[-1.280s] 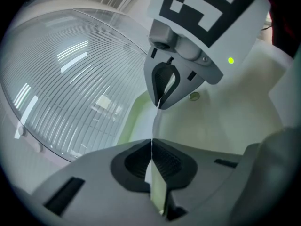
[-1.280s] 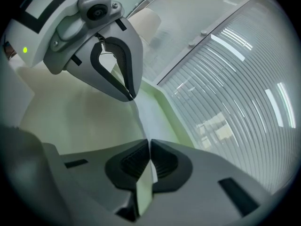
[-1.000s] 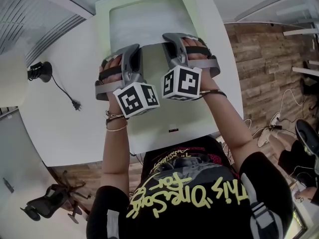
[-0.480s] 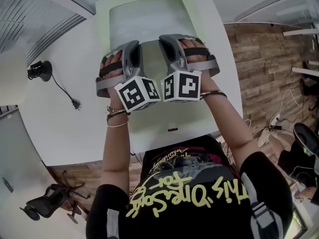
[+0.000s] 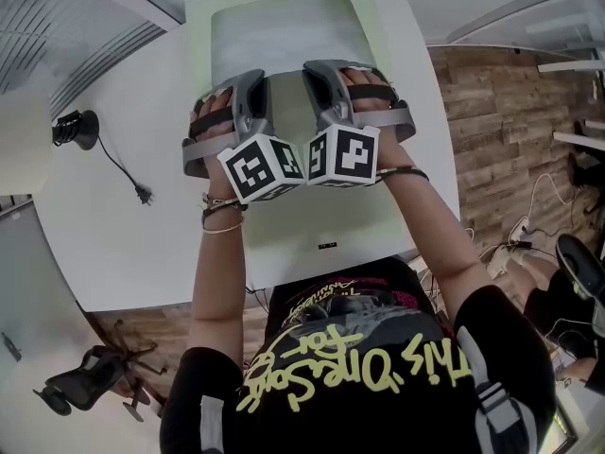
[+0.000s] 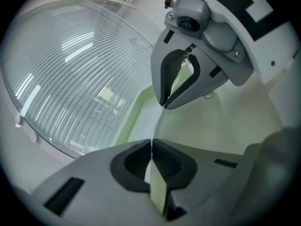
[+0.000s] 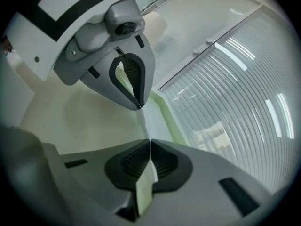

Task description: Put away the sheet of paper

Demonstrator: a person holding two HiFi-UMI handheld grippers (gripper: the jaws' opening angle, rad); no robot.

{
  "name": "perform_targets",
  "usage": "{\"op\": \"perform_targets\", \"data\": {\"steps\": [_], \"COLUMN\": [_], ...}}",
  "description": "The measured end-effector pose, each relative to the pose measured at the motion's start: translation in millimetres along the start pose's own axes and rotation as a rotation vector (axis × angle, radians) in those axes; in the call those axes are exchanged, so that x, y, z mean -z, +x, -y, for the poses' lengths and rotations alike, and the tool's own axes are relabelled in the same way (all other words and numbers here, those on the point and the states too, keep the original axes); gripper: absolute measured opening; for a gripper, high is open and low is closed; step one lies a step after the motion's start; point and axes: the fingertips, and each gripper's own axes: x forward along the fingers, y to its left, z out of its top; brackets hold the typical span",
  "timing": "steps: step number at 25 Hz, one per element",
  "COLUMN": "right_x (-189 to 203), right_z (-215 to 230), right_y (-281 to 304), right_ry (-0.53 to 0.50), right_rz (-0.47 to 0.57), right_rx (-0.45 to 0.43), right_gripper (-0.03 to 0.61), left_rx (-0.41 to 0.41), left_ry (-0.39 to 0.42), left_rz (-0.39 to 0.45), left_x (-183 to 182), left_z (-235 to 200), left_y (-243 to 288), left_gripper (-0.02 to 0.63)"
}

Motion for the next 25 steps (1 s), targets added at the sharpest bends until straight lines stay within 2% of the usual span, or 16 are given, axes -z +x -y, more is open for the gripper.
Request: {"op": "perform_targets", "data": {"steps": [9, 14, 16, 18, 25], "right_x": [0, 2, 5, 6, 8], "right_z": [1, -4, -6, -8, -13], "right_y": [4, 4, 4, 3, -6], "right_ry": [0.024, 0.032, 0.035, 0.044, 0.061], "right_rz": [0.010, 0.016, 0.014, 0.017, 0.025], "right_rx": [-0.017, -0.064, -0.081, -0.095, -0.124], "right_gripper": [0.011, 0.014, 0.051, 0.092, 0.126], "left_rx": [-0.012, 0.003, 0.008, 0.011, 0.020], "left_ry": [-0.012, -0.002, -0.009, -0.018, -0.026], "left_rz": [0.033, 0.046, 0.046, 0.047, 0.046], "left_x": [-6, -7, -6, -5, -6], "left_z": [-2, 3, 4, 4, 10], "left_y": [-3, -7, -8, -10, -19], "left_gripper": [0.009, 0.032, 0.078, 0.092, 0.110]}}
